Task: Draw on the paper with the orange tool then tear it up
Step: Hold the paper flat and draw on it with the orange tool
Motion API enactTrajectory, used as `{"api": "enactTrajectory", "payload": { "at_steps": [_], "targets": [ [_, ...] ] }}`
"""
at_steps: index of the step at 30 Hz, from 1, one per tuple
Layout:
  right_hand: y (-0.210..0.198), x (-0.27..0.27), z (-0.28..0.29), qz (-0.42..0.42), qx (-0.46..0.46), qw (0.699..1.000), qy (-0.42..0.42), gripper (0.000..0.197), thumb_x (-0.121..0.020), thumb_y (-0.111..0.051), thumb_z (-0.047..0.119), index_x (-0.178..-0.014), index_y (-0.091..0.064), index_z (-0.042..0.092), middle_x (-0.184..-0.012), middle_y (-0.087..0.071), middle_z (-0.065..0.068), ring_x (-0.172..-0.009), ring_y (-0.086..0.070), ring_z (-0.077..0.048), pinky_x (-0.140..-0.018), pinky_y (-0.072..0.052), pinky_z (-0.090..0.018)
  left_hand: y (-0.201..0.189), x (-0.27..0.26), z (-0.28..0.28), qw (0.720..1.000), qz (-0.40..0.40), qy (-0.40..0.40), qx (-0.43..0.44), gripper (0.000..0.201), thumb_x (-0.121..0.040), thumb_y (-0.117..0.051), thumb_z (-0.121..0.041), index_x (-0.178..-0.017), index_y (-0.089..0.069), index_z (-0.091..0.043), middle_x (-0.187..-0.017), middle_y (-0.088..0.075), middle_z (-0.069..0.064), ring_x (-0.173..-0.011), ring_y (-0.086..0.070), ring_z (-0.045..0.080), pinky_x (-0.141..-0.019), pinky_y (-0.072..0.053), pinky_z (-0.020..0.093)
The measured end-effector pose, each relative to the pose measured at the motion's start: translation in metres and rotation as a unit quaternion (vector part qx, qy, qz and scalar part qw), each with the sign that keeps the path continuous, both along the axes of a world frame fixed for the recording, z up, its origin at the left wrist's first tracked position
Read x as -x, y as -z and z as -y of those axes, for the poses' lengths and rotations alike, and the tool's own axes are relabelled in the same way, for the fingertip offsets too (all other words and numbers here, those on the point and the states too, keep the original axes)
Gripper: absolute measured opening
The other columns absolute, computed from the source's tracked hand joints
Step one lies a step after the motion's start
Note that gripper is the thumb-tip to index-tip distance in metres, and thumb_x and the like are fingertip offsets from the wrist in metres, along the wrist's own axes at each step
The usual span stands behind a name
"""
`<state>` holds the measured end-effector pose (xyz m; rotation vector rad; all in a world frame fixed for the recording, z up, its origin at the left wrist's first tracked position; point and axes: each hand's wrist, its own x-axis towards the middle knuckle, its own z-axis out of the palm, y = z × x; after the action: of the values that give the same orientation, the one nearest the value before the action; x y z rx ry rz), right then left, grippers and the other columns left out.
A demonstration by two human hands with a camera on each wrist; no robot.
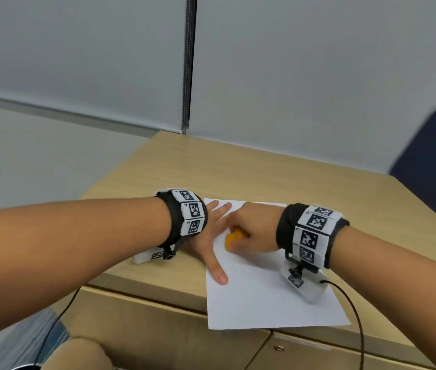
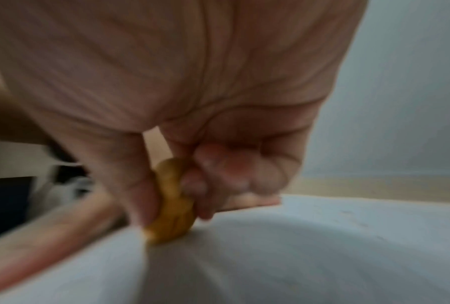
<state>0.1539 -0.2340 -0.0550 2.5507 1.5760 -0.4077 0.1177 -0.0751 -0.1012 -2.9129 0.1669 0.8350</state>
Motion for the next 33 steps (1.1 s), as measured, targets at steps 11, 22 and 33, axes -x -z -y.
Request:
{"api": "enactTrajectory", "payload": {
  "at_steps": [11,22,33],
  "targets": [
    [-0.003,-0.007,-0.014,0.016,0.006,1.0,-0.004,0.022,-0.086,-0.066,0.035,-0.074,-0.064,0.016,-0.069,-0.063,0.001,-0.066,-0.061,-0.021,-0.066,-0.058,-0.033,-0.004,0.002,0.003,1.0,-0.009,0.002,-0.012,0.149,-0.042,-0.061,-0.098,-0.153,0.02,-0.042,-0.165,0.028,-0.003,-0.147,0.03,0.038,-0.118,0.006,0.067],
    [-0.008,-0.02,-0.021,0.069,0.01,0.996,0.058,0.023,-0.084,-0.063,0.032,-0.071,-0.064,0.013,-0.064,-0.062,-0.002,-0.06,-0.063,-0.024,-0.061,-0.059,-0.034,-0.006,0.003,0.006,1.0,0.002,-0.008,-0.007,0.151,-0.047,-0.066,-0.093,-0.15,0.03,-0.039,-0.163,0.031,-0.002,-0.148,0.028,0.038,-0.118,0.009,0.065],
    [-0.006,-0.008,-0.029,0.048,-0.007,0.997,0.061,0.016,-0.084,-0.063,0.023,-0.071,-0.062,0.015,-0.059,-0.056,0.003,-0.057,-0.06,-0.019,-0.057,-0.055,-0.031,-0.01,0.003,0.009,0.999,-0.02,-0.012,-0.027,0.147,-0.052,-0.066,-0.091,-0.154,0.023,-0.034,-0.165,0.025,-0.001,-0.15,0.025,0.036,-0.12,0.003,0.064]
  ]
}}
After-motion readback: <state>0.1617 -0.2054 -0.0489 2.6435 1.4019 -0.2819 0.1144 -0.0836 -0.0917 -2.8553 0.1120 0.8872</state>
